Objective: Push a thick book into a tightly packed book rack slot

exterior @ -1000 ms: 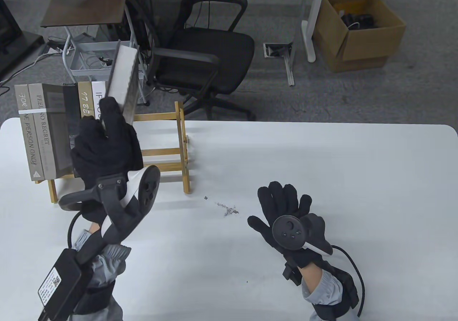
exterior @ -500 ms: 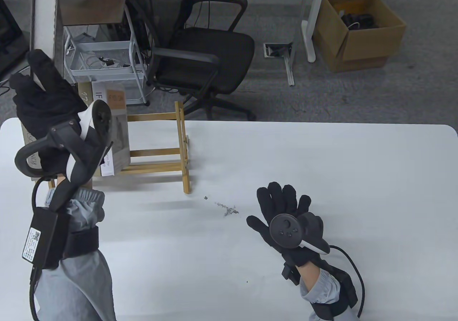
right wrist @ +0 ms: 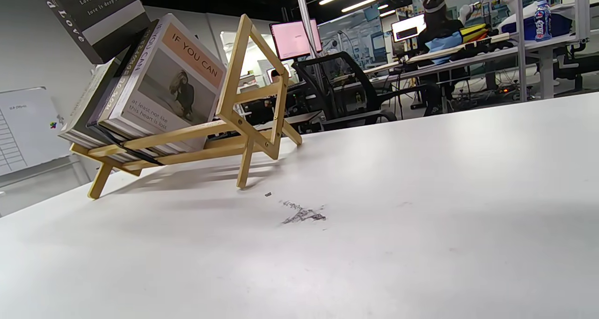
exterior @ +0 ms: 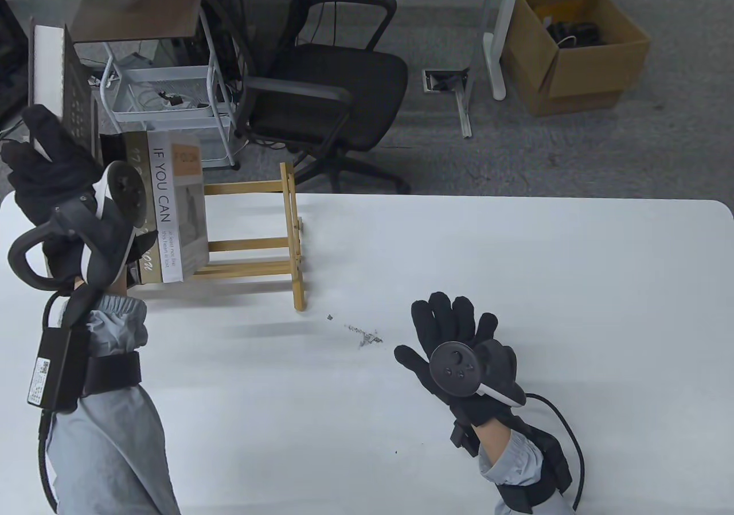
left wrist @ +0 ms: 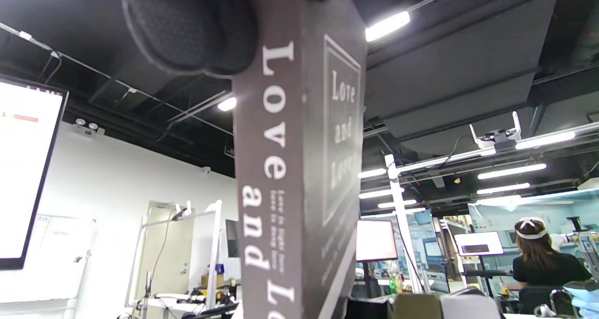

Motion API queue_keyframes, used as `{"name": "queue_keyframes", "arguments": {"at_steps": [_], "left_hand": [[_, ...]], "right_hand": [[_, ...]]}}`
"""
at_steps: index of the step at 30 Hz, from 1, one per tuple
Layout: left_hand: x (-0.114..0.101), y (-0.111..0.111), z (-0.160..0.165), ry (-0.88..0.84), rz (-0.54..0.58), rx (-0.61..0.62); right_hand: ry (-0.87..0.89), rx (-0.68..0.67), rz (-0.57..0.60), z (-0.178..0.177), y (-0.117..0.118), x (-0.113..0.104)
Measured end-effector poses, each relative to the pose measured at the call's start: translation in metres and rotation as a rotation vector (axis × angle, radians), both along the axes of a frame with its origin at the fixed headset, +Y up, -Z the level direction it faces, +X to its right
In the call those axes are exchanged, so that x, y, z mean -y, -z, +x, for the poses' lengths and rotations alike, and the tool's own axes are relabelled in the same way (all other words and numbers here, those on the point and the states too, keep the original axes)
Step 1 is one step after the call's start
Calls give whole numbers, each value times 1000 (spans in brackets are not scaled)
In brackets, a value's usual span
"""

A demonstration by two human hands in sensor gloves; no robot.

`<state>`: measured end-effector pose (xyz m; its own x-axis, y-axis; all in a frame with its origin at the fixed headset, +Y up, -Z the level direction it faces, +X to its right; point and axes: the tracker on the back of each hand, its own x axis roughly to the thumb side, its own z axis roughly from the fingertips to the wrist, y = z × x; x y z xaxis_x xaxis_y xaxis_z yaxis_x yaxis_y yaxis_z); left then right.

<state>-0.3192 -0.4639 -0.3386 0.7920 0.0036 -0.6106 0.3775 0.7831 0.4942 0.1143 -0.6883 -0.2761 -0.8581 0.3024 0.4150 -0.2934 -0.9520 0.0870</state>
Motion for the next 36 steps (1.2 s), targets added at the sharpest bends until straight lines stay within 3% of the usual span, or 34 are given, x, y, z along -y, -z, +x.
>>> {"name": "queue_keyframes", "arguments": {"at_steps": [13, 36], "left_hand": [[17, 7, -13, -42, -61, -16], [15, 11, -14, -111, -135, -48]], "right_hand": [[-5, 10, -1, 1, 2, 2], [-6, 7, 4, -2, 2, 4]]}}
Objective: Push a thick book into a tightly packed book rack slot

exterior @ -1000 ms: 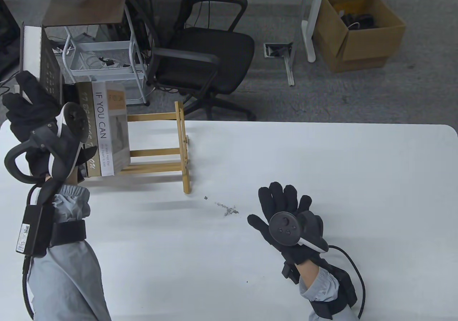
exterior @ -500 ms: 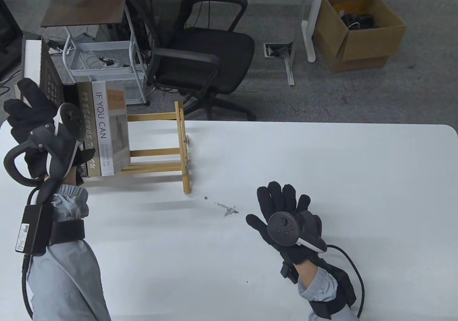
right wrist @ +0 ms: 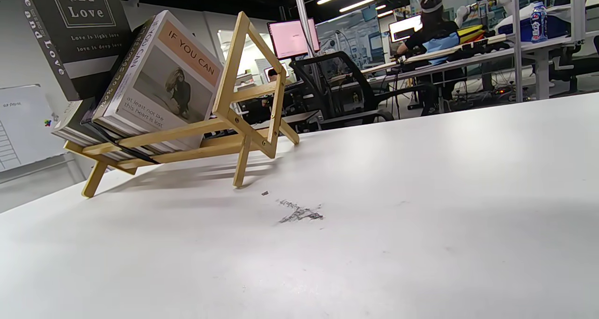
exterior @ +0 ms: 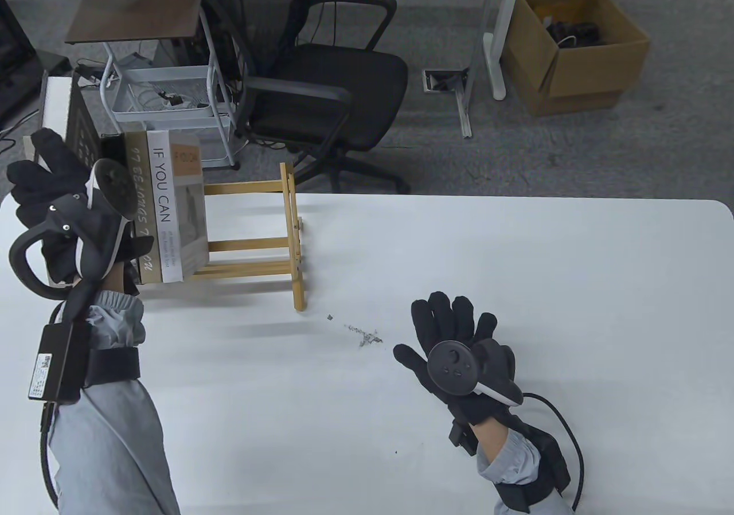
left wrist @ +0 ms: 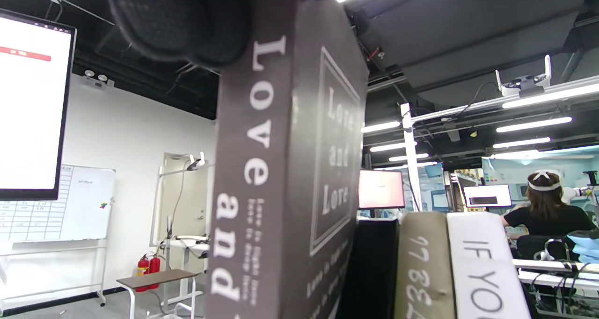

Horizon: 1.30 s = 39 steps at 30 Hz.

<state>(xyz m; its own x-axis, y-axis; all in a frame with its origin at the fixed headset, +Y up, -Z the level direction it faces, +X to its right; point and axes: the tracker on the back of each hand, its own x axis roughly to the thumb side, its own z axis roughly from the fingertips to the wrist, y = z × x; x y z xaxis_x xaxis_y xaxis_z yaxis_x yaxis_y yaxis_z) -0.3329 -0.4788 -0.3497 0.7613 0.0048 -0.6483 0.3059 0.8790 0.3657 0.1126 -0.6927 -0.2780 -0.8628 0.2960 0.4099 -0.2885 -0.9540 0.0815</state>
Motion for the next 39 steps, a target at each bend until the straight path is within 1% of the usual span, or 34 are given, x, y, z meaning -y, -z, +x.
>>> {"name": "queue_keyframes", "arguments": {"at_steps": [10, 12, 20, 28, 32, 39], "left_hand": [[7, 11, -2, -20, -80, -7], [8, 14, -4, -28, -110, -4], [16, 23, -22, -91, -211, 8], [30, 35, -37, -116, -237, 21], [34, 38, -43, -123, -220, 33], [41, 46, -45, -32, -208, 31]], "right_hand": [[-4, -1, 0, -1, 0, 0], [-5, -1, 0, -1, 0, 0], [-23, 5, -10, -2, 2, 5], [-37, 11, -15, -3, 2, 6], [-42, 14, -16, -3, 2, 6], [-46, 20, -21, -3, 3, 7]]}}
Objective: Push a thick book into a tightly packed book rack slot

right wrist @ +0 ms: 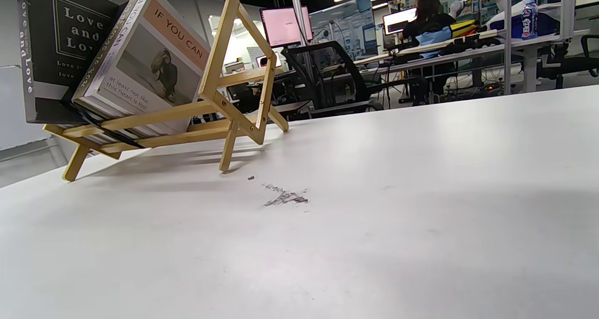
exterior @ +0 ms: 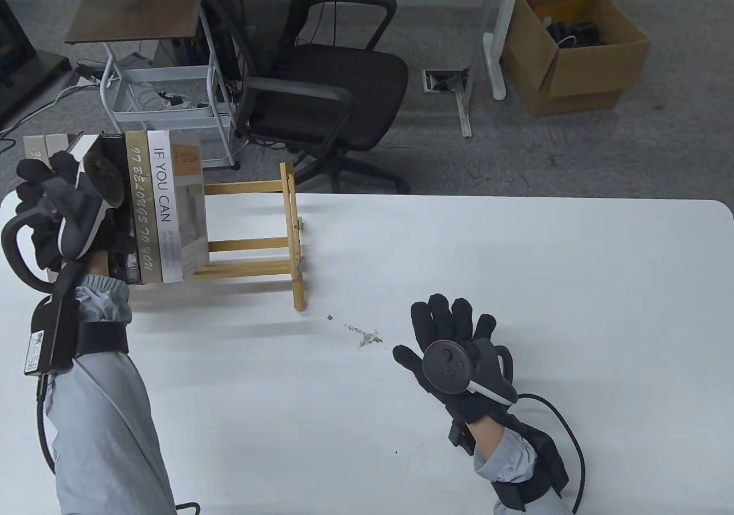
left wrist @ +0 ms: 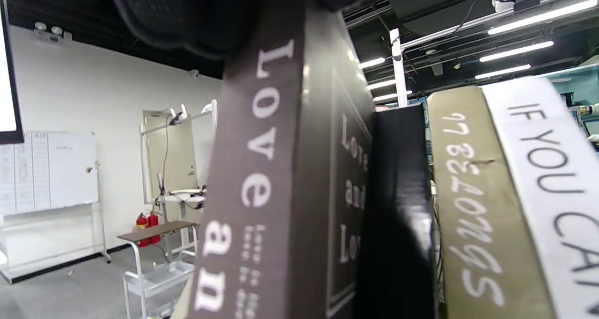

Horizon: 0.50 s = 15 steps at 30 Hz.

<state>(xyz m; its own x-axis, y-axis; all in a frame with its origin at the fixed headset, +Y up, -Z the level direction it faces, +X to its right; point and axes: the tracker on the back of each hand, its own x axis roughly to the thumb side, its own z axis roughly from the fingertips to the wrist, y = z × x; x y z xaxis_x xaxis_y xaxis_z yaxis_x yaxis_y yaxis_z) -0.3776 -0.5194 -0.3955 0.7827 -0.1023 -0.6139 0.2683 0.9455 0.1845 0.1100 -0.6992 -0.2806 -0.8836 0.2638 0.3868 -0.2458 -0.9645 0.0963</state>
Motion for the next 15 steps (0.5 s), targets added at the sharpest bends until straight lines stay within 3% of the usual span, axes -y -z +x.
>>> {"name": "queue_keyframes", "arguments": {"at_steps": [11, 15], "left_hand": [[15, 7, -1, 53, 75, 24], [22, 9, -4, -3, 99, 5]], "right_hand": [[3, 12, -10, 3, 2, 1], [0, 13, -14, 3, 3, 1]]}}
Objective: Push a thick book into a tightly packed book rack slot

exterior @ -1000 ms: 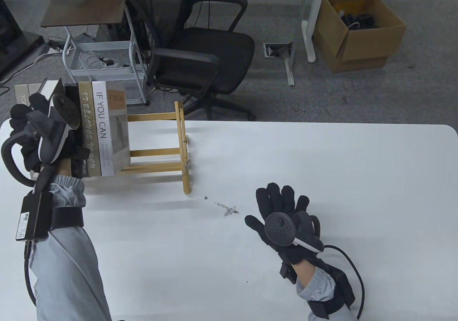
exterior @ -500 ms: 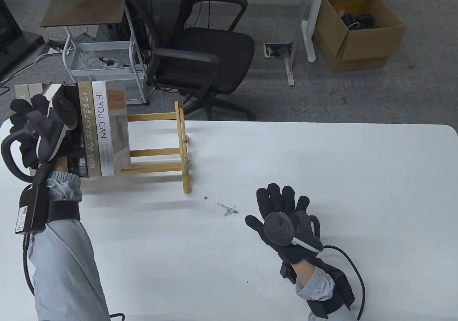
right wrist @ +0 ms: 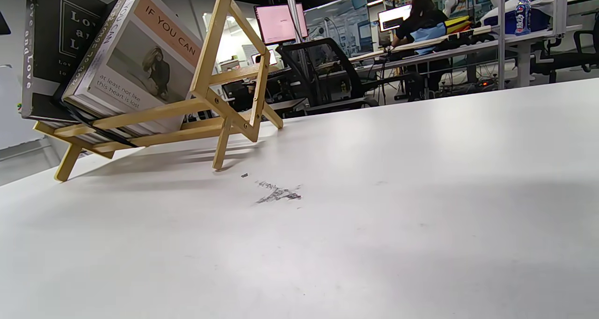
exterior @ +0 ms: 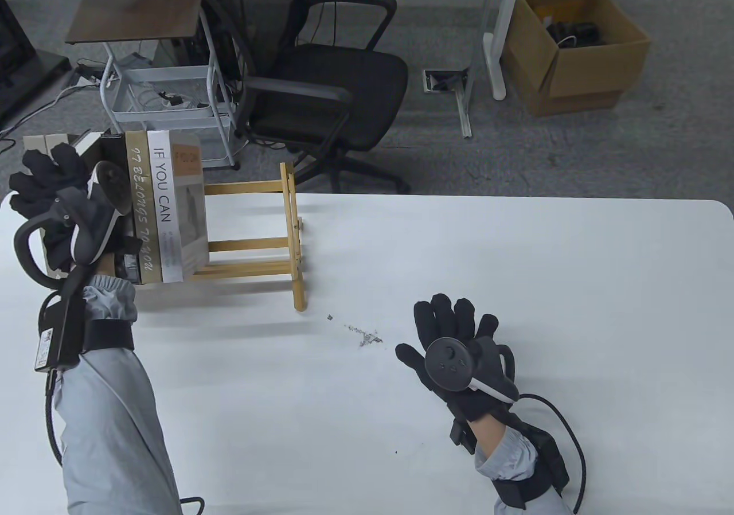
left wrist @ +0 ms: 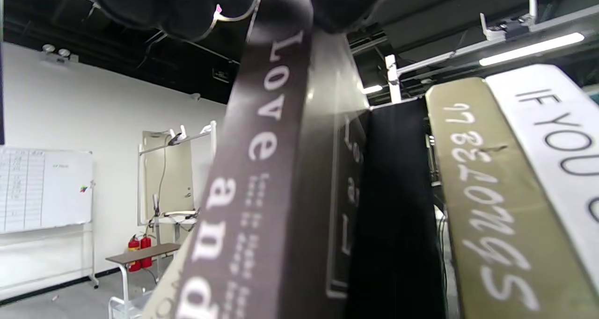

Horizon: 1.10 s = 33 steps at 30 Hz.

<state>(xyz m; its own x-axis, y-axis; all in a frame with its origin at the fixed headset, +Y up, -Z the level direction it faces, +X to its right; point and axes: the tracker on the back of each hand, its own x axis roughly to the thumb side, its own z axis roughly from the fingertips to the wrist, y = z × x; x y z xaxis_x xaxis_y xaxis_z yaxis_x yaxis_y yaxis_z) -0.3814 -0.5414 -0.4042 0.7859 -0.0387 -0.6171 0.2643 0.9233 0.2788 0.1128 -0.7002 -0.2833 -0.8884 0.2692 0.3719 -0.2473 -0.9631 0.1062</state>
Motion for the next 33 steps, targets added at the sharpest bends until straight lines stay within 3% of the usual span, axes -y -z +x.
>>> {"name": "queue_keyframes", "arguments": {"at_steps": [7, 20, 33], "left_hand": [[9, 4, -6, -160, 39, -7], [27, 19, -10, -169, 46, 27], [21, 39, -18, -144, 18, 66]], "right_hand": [[-1, 7, -4, 1, 1, 0], [-10, 9, -13, 1, 2, 2], [-16, 32, -17, 4, 4, 3]]}}
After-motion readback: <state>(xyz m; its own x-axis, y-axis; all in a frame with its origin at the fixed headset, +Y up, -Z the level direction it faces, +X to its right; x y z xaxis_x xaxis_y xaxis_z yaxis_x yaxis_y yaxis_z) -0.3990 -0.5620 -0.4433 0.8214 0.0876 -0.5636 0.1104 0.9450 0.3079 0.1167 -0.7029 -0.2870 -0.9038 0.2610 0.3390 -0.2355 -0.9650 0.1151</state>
